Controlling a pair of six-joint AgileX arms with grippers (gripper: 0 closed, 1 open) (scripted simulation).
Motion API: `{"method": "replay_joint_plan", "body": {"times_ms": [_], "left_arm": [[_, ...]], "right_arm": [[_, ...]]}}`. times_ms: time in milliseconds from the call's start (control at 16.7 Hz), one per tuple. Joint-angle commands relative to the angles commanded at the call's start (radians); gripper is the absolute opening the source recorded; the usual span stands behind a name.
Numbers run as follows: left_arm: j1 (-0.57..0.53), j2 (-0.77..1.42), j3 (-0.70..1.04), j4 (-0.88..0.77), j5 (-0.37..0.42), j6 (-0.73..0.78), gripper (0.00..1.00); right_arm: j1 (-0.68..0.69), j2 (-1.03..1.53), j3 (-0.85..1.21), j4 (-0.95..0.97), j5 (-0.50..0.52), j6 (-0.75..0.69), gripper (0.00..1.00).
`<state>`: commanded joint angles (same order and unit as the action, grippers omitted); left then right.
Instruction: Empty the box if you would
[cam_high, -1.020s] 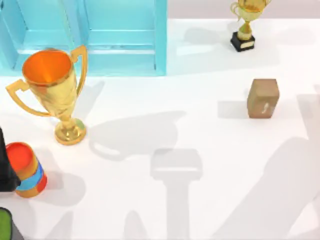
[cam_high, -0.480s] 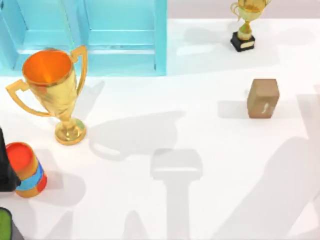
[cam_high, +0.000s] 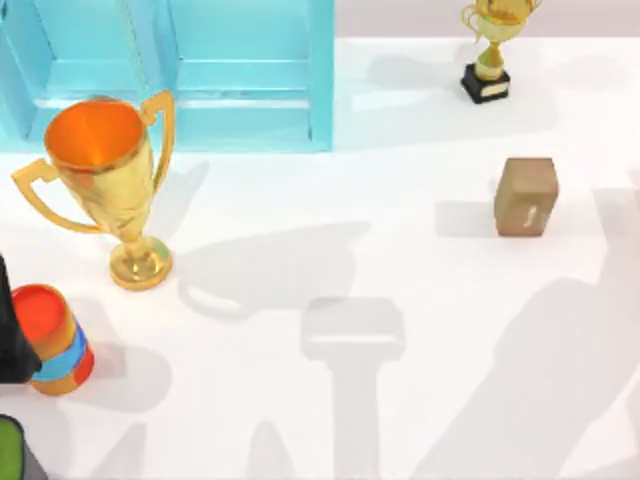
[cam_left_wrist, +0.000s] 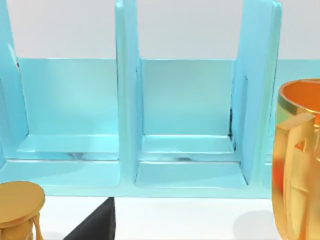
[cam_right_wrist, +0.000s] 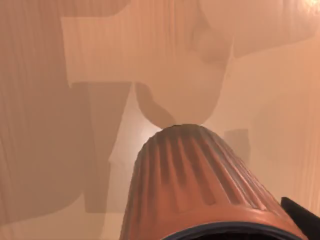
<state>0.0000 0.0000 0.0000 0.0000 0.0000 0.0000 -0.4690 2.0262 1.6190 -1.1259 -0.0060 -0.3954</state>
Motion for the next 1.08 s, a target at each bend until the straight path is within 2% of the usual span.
{"method": "replay_joint_plan", "body": {"times_ms": [600, 1080], "left_arm": [[0.000, 0.000, 0.000, 0.000, 0.000, 0.000, 1.00], [0.000, 0.000, 0.000, 0.000, 0.000, 0.000, 1.00]], "right_arm": [[-0.025, -0.010, 0.324, -0.383, 0.020, 0.013, 0.00], [0.007, 0.021, 0.403, -0.418, 0.002, -0.017, 0.00]]}}
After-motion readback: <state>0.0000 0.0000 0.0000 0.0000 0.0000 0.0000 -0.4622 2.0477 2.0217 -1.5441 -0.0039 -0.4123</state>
